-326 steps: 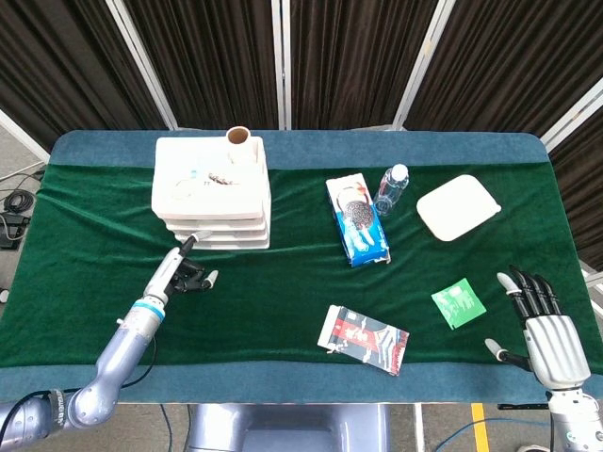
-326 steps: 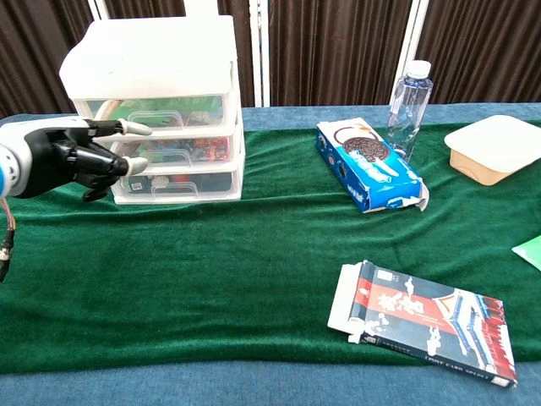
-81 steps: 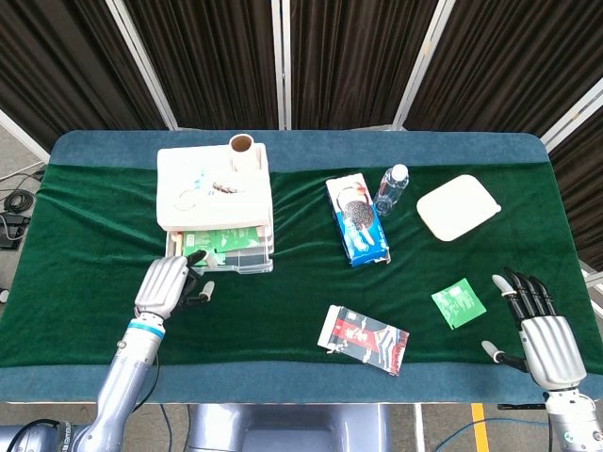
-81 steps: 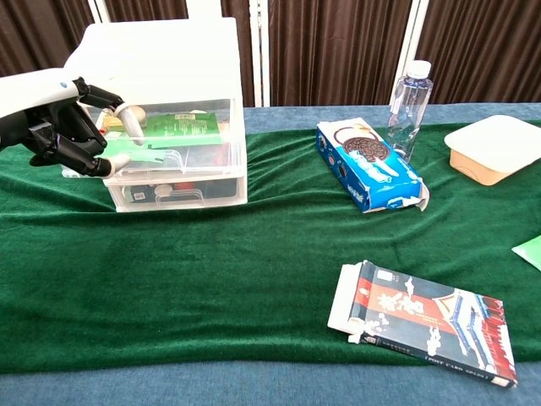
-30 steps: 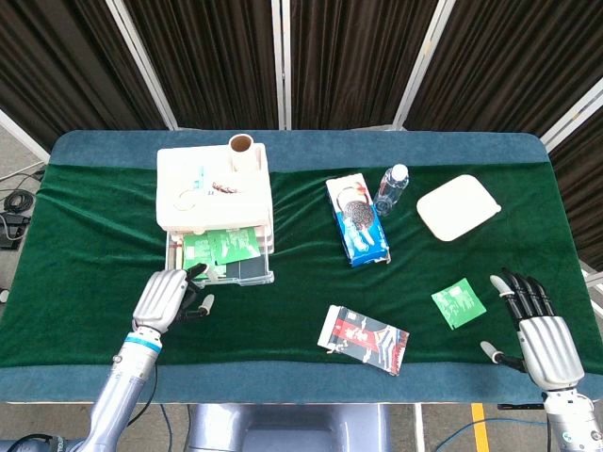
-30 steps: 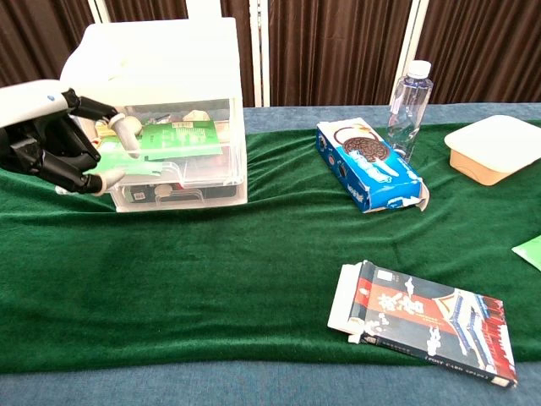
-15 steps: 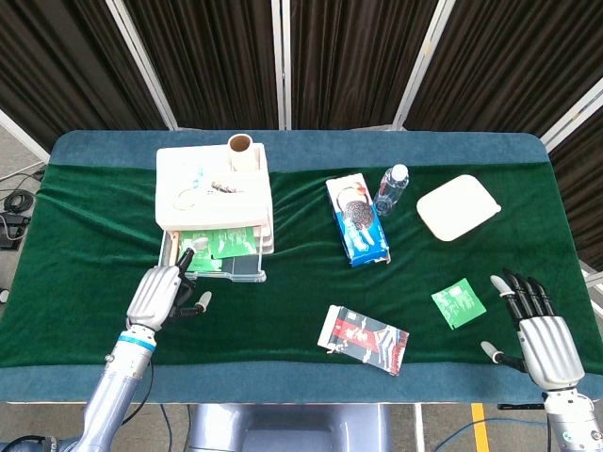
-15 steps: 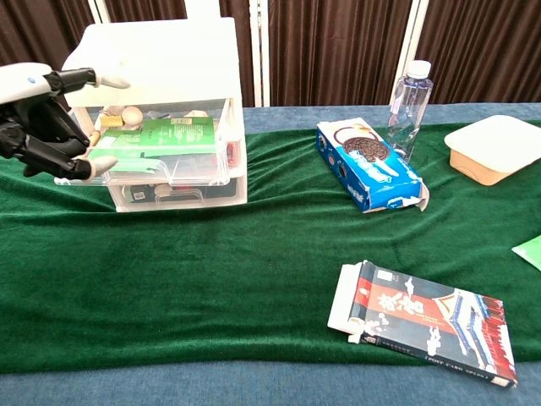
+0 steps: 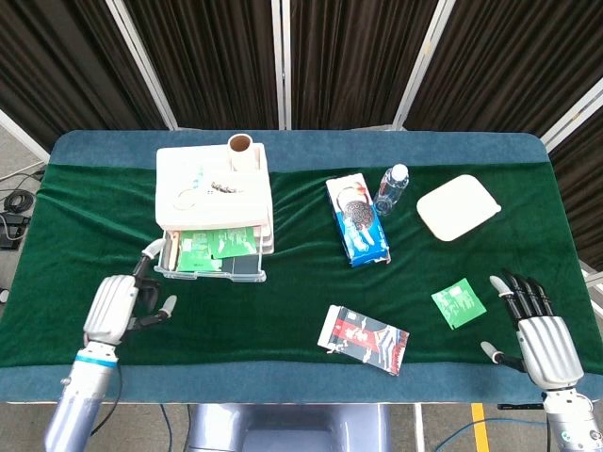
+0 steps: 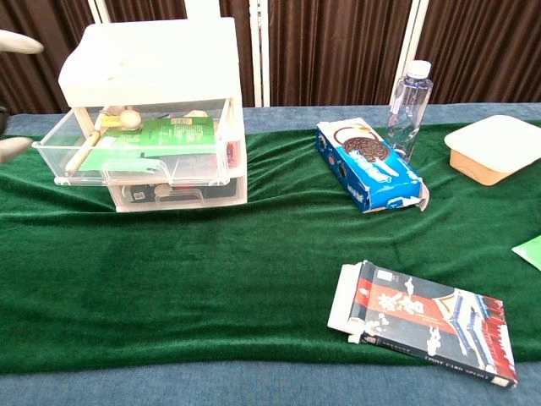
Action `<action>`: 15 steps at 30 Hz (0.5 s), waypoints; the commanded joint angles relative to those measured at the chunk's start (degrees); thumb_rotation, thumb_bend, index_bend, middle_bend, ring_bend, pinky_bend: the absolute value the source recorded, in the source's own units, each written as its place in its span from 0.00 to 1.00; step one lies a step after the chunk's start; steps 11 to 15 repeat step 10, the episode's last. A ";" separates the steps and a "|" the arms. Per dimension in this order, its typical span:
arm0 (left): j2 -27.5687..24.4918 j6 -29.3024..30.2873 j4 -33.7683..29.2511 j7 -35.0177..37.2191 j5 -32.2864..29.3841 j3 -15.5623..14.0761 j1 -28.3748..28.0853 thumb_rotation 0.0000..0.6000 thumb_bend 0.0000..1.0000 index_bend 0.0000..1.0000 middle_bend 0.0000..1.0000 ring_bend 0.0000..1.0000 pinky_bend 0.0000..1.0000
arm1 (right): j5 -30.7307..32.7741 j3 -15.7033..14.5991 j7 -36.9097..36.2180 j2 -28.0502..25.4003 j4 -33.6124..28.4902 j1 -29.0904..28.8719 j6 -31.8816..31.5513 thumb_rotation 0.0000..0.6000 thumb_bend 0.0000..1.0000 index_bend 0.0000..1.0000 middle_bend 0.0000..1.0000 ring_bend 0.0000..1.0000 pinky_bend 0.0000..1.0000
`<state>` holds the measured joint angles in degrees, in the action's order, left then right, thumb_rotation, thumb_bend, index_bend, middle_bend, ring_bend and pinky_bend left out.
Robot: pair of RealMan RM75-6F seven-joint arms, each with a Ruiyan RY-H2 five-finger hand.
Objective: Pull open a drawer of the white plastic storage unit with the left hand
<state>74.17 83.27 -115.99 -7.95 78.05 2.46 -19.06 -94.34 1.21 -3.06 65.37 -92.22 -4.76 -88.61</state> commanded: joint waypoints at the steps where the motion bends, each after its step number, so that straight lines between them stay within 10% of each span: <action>1: -3.05 3.04 3.83 4.02 5.75 -3.32 3.49 1.00 0.36 0.06 0.34 0.25 0.29 | 0.11 -0.02 0.36 0.19 0.13 -0.07 0.26 1.00 0.04 0.00 0.00 0.00 0.00; 6: -3.46 6.54 10.74 4.33 9.89 -5.00 6.52 1.00 0.28 0.00 0.01 0.00 0.02 | 0.18 0.08 0.90 0.49 0.22 -0.06 0.17 1.00 0.04 0.00 0.00 0.00 0.00; 15: -2.46 9.73 16.69 1.44 10.53 -4.47 8.84 1.00 0.19 0.00 0.00 0.00 0.00 | 0.28 0.18 1.25 0.68 0.23 -0.12 0.22 1.00 0.04 0.00 0.00 0.00 0.00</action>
